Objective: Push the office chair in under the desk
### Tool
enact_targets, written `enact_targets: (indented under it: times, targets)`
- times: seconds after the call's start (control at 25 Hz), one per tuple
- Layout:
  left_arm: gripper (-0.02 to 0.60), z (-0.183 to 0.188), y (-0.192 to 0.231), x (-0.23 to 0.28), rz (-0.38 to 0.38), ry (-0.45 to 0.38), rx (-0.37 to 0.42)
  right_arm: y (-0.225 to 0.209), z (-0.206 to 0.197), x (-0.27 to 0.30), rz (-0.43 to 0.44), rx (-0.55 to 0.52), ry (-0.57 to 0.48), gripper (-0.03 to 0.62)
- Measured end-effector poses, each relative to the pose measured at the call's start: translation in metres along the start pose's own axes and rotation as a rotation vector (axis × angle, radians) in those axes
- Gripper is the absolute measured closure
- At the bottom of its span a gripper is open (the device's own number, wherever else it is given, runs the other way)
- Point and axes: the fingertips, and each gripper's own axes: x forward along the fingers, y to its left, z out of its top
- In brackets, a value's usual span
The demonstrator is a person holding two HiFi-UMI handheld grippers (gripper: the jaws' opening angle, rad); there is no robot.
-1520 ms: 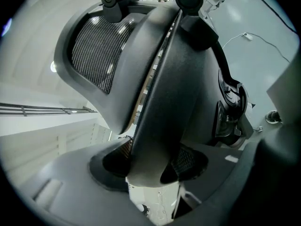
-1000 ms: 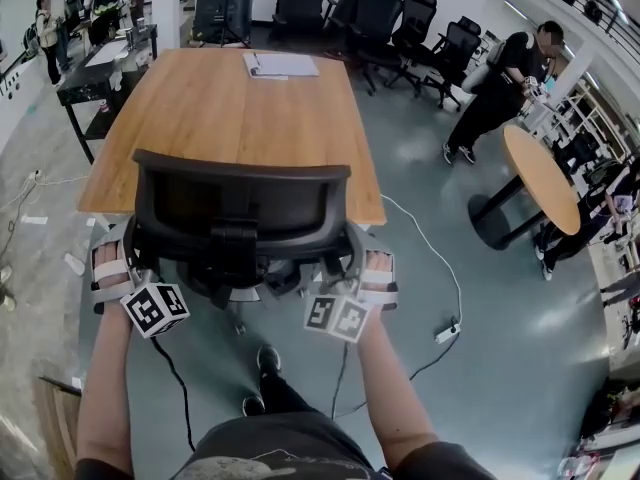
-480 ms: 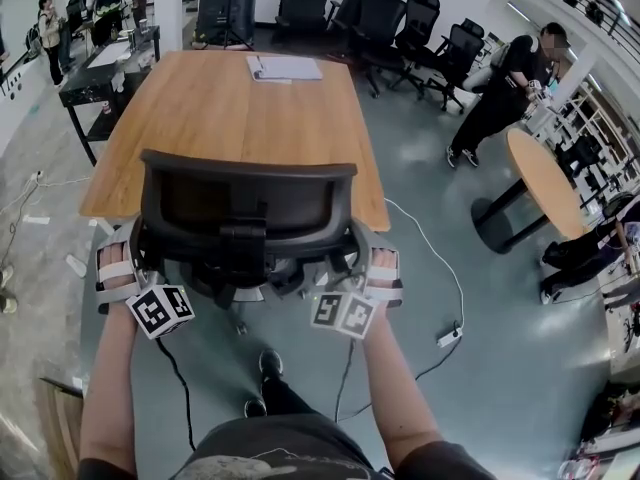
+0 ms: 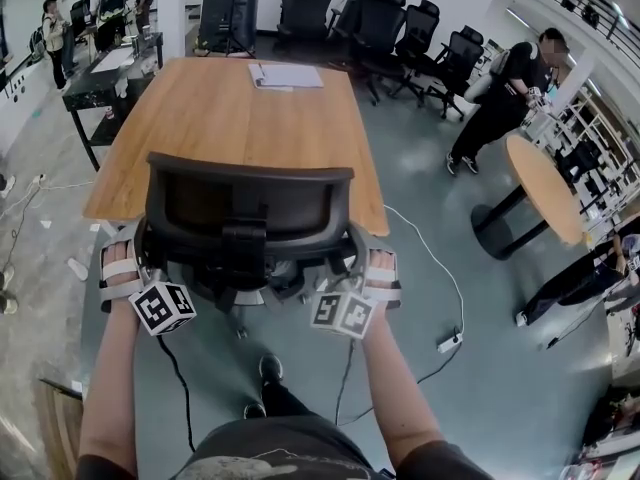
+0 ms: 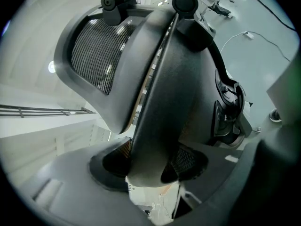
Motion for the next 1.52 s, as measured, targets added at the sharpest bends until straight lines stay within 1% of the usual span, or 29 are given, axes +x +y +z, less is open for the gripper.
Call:
enact_targets:
  times: [0.2,0.28,0.32,0.36,0.4,0.56,0.72,0.88,0.96,1.08,1.16,1.2,1.28,1.32,1.4,1.52]
  targets:
    - [0.318,-0.001,0.002,0.006,0.007,0.025,-0.009,0.003,-0.002,0.006,0.015,-0.008,-0.02,0.338]
    - [0.303,-0.002,0.004,0.01,0.036,0.022,0.001,0.005,-0.001,0.011,0.028,0.009,-0.023,0.332]
    - [0.293,-0.003,0.005,0.01,0.055,0.019,0.01,0.006,-0.001,0.012,0.037,0.017,-0.026,0.317]
    - [0.287,-0.004,0.005,0.01,0.071,0.018,0.019,0.008,0.0,0.013,0.045,0.02,-0.029,0.282]
    - [0.283,-0.006,0.004,0.01,0.079,0.019,0.021,0.01,0.0,0.013,0.047,0.019,-0.029,0.262]
    - [0.203,-0.017,-0.003,0.005,0.061,0.053,-0.024,0.01,0.002,0.008,0.023,0.038,-0.027,0.25]
    - [0.189,-0.03,-0.001,-0.006,0.079,0.066,-0.045,0.012,0.0,0.002,0.019,0.028,-0.024,0.247]
    - [0.172,-0.031,0.007,-0.021,0.091,0.053,-0.078,0.007,0.0,-0.009,0.007,0.044,-0.015,0.247]
    - [0.164,-0.03,0.012,-0.031,0.098,0.042,-0.096,0.001,0.003,-0.02,-0.015,0.055,-0.022,0.247]
    - [0.161,-0.026,0.02,-0.049,0.121,0.014,-0.17,-0.011,0.012,-0.04,-0.053,0.105,-0.039,0.248]
    - [0.176,-0.023,0.028,-0.062,0.152,-0.01,-0.237,-0.017,0.017,-0.052,-0.076,0.143,-0.05,0.249]
    - [0.202,-0.021,0.032,-0.068,0.168,-0.018,-0.263,-0.022,0.019,-0.059,-0.091,0.159,-0.056,0.249]
    - [0.264,-0.019,0.036,-0.079,0.187,-0.014,-0.285,-0.03,0.025,-0.072,-0.125,0.176,-0.069,0.252]
    - [0.278,-0.017,0.037,-0.084,0.192,-0.013,-0.29,-0.032,0.028,-0.079,-0.136,0.179,-0.074,0.254]
    - [0.319,-0.012,0.036,-0.094,0.203,-0.028,-0.321,-0.033,0.032,-0.089,-0.136,0.189,-0.073,0.256]
    - [0.373,-0.003,0.037,-0.107,0.206,-0.064,-0.408,-0.034,0.033,-0.099,-0.119,0.238,-0.056,0.262]
